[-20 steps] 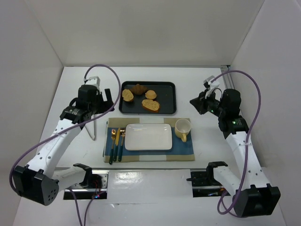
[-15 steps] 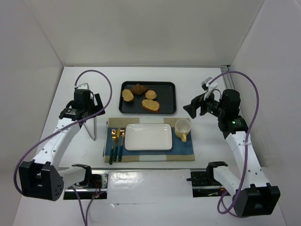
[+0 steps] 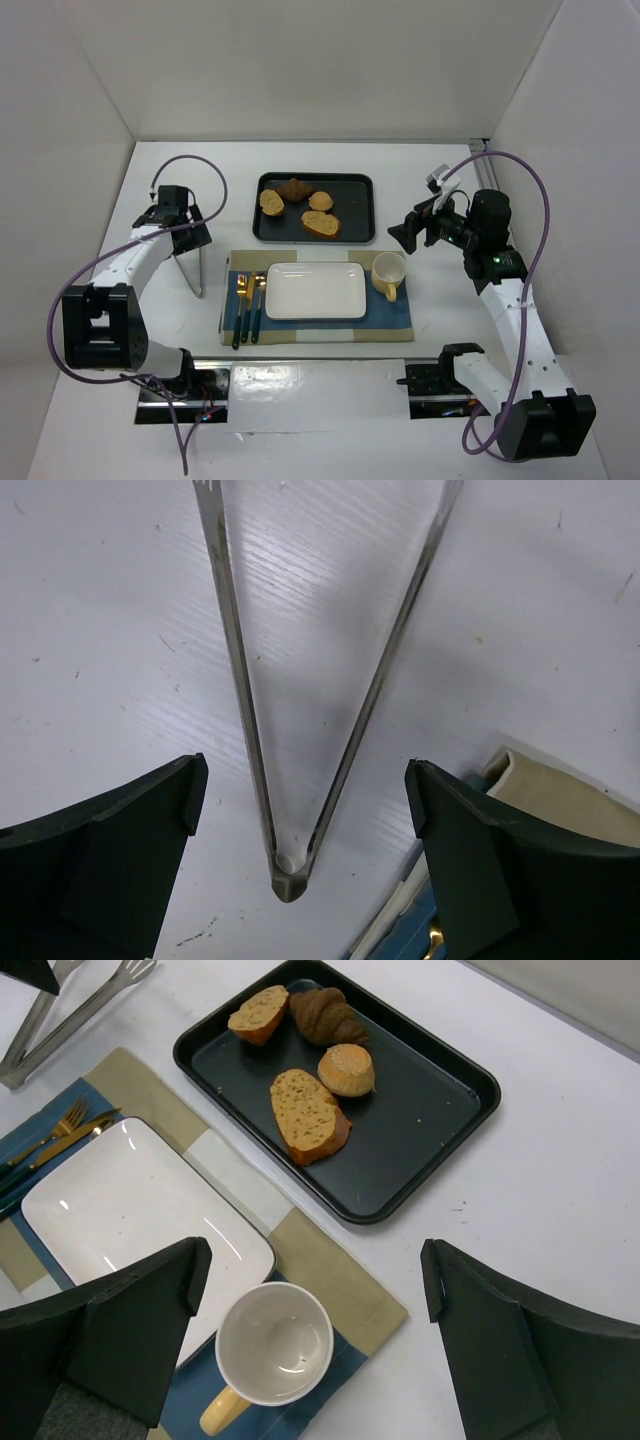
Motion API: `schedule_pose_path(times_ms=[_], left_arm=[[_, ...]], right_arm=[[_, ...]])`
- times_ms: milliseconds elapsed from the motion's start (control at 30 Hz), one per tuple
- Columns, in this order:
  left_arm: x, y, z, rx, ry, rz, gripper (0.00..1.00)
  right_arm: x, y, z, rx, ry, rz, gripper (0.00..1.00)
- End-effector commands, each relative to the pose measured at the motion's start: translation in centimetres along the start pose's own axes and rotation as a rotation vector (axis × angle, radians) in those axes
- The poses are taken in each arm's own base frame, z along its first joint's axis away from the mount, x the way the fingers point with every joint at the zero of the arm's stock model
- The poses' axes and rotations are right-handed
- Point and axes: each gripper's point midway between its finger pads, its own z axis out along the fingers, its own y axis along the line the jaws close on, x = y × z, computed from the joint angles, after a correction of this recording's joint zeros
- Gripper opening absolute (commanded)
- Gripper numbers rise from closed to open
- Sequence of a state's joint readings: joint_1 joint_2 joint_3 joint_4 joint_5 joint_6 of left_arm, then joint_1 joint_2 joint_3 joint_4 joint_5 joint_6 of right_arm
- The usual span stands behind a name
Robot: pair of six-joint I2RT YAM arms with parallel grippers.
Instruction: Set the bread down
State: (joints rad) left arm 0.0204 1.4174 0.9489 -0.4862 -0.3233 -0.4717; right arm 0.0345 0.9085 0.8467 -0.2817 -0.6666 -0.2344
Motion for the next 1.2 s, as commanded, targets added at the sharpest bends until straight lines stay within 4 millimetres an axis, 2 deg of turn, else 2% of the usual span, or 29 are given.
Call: schedule_pose_path(times_ms=[0, 267, 500, 633, 967, 1067, 1167], left_arm=[[-1.1, 0.6, -0.2, -0.002, -0.032, -0.027, 1.00], [1.1, 1.0, 1.8, -0.005, 0.081, -0.001, 1.00], [2.0, -0.1, 2.0, 0.059, 0.125, 0.032, 1.00], [3.6, 0.0, 3.1, 0.049, 0.195, 0.057, 1.00], [4.5, -0.3, 4.1, 0.054, 0.250, 0.076, 1.00], [4.8, -0.2, 4.7, 0.052, 0.273, 0.080, 0.99], [5.6, -0.2, 5.3, 0.061, 0.311, 0.071, 0.94]], right_arm=[[-1.5, 0.1, -0.5, -0.001, -0.039, -0.044, 1.00], [-2.0, 0.4, -0.9, 0.002, -0.054, -0.057, 1.00], [-2.0, 0.2, -0.9, 0.011, -0.052, -0.056, 1.00], [-2.2, 0.3, -1.1, 0.012, -0.059, -0.062, 1.00], [-2.4, 0.4, -1.3, 0.014, -0.067, -0.068, 1.00], [-2.6, 0.7, -1.4, 0.006, -0.075, -0.074, 1.00], [-2.6, 0.7, -1.4, 0.006, -0.075, -0.074, 1.00]])
